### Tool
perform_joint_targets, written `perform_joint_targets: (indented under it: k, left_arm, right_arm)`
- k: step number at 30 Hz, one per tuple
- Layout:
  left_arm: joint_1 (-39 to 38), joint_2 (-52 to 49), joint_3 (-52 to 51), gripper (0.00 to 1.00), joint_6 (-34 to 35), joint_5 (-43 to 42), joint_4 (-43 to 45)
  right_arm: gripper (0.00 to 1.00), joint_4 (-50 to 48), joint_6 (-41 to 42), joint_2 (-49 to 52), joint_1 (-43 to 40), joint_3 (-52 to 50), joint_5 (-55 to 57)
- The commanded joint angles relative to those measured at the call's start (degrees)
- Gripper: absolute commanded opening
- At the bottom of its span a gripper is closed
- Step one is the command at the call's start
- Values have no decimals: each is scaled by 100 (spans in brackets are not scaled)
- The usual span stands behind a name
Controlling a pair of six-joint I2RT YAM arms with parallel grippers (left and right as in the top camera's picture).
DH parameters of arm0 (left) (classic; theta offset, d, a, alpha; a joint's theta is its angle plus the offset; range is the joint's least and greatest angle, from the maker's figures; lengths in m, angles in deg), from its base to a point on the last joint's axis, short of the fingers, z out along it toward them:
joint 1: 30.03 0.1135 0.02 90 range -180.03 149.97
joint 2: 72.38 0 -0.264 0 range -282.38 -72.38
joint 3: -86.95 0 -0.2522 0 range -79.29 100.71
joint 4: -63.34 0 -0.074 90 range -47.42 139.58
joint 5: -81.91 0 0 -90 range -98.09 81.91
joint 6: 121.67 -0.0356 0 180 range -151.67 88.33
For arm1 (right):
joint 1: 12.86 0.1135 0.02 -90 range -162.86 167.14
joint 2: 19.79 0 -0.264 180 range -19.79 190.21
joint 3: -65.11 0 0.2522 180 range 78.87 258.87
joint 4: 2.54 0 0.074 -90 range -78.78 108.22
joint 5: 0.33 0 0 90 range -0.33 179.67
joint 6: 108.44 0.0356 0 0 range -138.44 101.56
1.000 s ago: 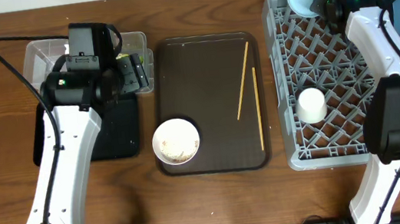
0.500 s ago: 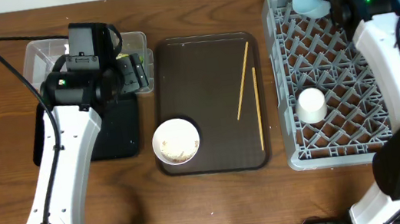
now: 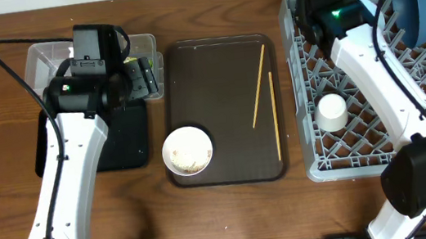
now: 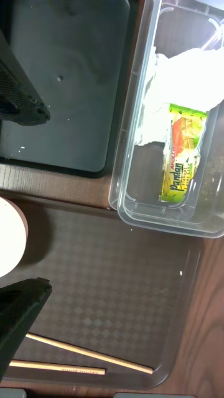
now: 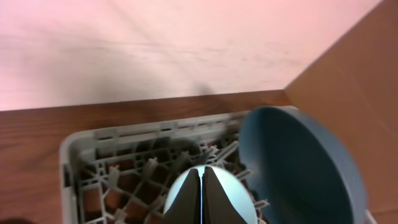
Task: Sort waste into correct bins and load items into the dishwasher rack
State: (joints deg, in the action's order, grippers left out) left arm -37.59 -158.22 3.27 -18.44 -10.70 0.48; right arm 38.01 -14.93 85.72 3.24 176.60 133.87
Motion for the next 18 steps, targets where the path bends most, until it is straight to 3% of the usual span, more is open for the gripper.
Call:
perform_joint_targets:
  k: [1,5,7,11,14,18]
  left_arm:
    - [13,-33,-72,81,-90,28,-13]
    - [13,-33,-72,81,-90,28,-13]
    - [13,-33,-72,81,-90,28,-13]
    - [13,-33,-72,81,-90,28,-13]
    - [13,-33,-72,81,-90,28,-13]
    - [13,-33,-72,81,-90,28,-13]
  right_arm:
    - [1,28,330,44,-94,11,234]
    - [4,415,754,7,-323,20,-538]
    - [14,669,957,7,-463,20,-1005]
    - [45,1314,1587,7,-841,20,-2140]
    - [57,1744,1991,7,-1211,20,-3152]
    - [61,2153,2269,2,-1711,20,-4129]
